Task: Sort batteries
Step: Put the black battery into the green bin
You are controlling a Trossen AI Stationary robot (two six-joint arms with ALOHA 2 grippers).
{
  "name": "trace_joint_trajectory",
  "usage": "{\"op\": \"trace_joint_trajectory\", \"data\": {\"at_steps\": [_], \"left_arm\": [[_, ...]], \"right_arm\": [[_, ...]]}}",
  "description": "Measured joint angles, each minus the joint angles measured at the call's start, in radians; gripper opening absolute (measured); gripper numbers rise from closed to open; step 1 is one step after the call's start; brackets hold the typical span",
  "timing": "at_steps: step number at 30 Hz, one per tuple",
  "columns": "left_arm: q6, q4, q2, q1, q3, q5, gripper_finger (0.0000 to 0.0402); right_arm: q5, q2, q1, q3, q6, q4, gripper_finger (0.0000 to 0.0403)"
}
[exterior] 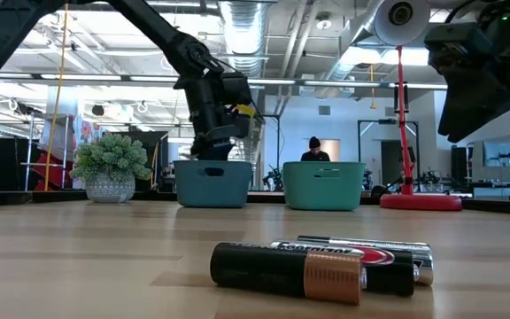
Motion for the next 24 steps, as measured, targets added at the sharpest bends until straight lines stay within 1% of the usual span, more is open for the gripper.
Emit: {"op": "trace_joint_trajectory", "data": {"at_steps": [8, 13, 20, 22, 24], "left_arm": [[-0.031, -0.015, 0.0, -0.002, 0.101, -0.001, 0.0159], [-0.068, -0.057, -0.012, -0.02, 0.177, -0.001, 0.0159], [-0.118, -0.061, -0.049, -0.122, 0.288, -0.009, 0.016], [-0.135, -0.062, -0.049, -0.167, 0.317, -0.027, 0.016], [-0.167, -0.062, -0.049, -0.218, 0.338, -0.071, 0.016]], "right_arm": [[0.0, 0.0, 0.0, 0.0, -0.01, -0.003, 0.0116], [0.0, 0.0, 0.0, 0.0, -0.018, -0.003, 0.0116], [0.0, 0.0, 0.001, 0.0, -0.048, -0.006, 0.0116], [0.0, 0.0, 0.003, 0.0, -0.063, -0.006, 0.0116], [0.0, 0.0, 0.003, 0.0, -0.075, -0.006, 0.0116]]}}
